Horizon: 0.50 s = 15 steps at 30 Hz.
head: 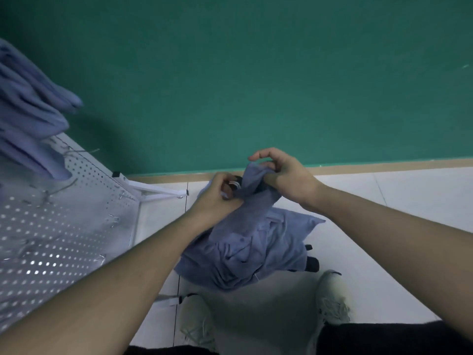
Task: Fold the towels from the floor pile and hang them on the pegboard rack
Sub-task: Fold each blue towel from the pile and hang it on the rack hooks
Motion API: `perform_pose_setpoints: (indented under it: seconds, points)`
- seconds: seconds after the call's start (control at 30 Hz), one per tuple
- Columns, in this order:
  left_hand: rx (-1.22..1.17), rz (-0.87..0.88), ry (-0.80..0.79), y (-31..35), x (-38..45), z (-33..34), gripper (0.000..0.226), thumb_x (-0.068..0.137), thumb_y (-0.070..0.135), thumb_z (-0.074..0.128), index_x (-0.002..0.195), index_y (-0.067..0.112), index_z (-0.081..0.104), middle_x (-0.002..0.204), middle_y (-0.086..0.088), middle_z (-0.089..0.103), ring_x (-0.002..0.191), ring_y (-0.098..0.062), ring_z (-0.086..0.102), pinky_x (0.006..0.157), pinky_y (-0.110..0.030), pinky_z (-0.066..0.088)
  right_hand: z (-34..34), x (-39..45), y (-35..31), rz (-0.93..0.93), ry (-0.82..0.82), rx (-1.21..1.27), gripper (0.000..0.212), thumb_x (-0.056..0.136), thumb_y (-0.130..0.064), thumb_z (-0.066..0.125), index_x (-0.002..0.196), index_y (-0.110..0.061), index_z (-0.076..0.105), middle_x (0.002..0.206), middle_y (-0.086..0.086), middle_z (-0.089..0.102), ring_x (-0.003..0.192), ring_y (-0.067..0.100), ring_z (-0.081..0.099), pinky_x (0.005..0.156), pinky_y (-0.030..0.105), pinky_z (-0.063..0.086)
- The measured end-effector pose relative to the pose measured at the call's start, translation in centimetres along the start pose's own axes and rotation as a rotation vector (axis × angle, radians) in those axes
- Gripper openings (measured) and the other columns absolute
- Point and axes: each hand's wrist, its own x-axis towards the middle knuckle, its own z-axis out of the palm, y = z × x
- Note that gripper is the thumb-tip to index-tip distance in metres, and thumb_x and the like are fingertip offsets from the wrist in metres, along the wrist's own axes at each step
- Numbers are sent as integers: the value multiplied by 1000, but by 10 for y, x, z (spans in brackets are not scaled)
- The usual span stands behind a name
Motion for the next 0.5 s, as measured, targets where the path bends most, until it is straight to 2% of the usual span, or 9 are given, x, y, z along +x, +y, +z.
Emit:
perform_pose_setpoints:
  seconds: [0.07,0.13,0.2,0.27,0.3,0.4,0.5]
  points:
    - [-4,93,-23,25,-19,-2,51,67,40,78,109,50,50,113,8,55,93,-1,61,80,-19,49,-3,-17,-18,-40,-24,40,54,87,21,37,107,-24,60,86,19,55,67,26,37,47,24,27]
    - [20,180,-64,53,-39,0,46,81,28,81,106,52,51,115,21,49,97,17,53,78,-5,44,-4,-35,-34,-91,-35,85,51,90,22,40,110,-22,59,83,17,59,65,22,47,51,20,35]
    - [6,243,-14,74,-55,6,32,88,21,74,99,47,59,105,27,57,93,11,56,77,-5,43,-5,-51,-46,-154,-25,84,48,91,22,46,112,-20,56,79,7,63,64,9,57,61,15,43]
    - [-113,228,90,90,-70,12,10,95,22,67,95,32,68,93,16,69,86,-1,60,77,-16,47,-7,-67,-55,-230,32,-4,47,90,15,55,115,-25,54,82,-3,64,67,2,58,70,15,45]
    - [-159,218,137,96,-76,13,8,97,25,64,93,26,71,89,12,70,82,-3,59,77,-22,48,-8,-74,-59,-255,79,-68,46,90,9,62,116,-29,53,84,-7,63,68,0,57,72,16,44]
    - [-179,256,205,106,-92,16,14,99,22,60,88,19,69,79,12,66,74,-4,55,72,-25,46,-14,-92,-65,-228,203,-183,43,84,-12,78,111,-34,54,86,-9,57,64,4,51,71,20,42]
    - [-252,320,233,118,-107,20,25,99,7,54,89,26,65,77,23,66,75,3,58,72,-13,45,-25,-109,-66,-77,142,-272,24,81,-23,83,94,-31,64,81,-8,61,68,5,53,70,22,42]
